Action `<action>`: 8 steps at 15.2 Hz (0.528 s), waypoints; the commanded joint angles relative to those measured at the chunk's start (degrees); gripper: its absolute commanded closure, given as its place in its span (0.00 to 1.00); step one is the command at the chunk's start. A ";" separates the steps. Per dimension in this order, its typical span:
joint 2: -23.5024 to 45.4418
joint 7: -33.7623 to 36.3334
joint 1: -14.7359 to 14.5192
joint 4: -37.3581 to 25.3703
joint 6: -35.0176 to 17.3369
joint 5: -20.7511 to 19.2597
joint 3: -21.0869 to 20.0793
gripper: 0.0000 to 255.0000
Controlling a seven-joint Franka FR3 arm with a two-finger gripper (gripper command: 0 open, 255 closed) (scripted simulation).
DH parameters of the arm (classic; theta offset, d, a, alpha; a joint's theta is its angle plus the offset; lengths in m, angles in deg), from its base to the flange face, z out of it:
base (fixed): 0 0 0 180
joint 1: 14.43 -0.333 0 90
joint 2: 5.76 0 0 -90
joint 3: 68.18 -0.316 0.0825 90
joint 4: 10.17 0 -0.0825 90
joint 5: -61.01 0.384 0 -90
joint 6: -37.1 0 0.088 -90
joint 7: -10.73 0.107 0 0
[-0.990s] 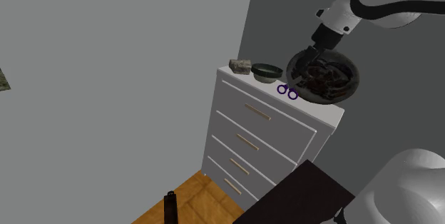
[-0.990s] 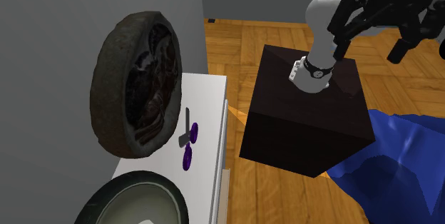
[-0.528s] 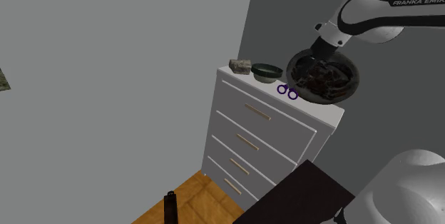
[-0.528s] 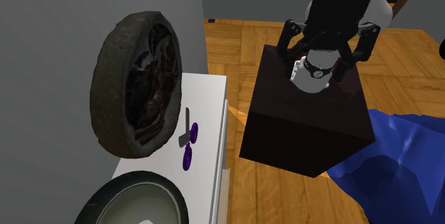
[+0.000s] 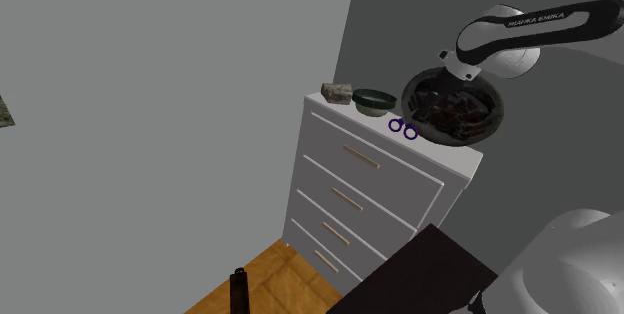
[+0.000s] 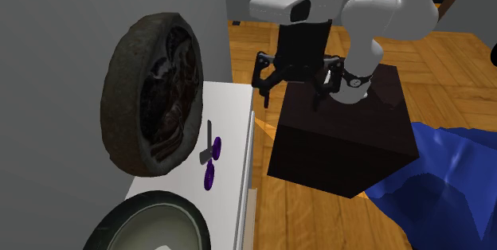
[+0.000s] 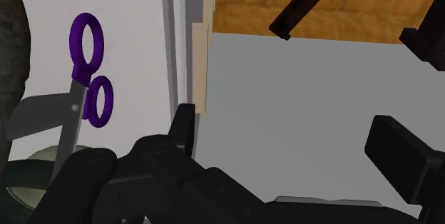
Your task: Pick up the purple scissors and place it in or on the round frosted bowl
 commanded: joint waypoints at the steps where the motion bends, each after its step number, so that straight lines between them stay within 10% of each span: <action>1: 3.44 -3.66 -0.31 -1.89 -1.45 1.47 2.82 0.00; 8: 18.41 -17.98 -1.88 -10.04 -5.35 12.74 11.38 0.00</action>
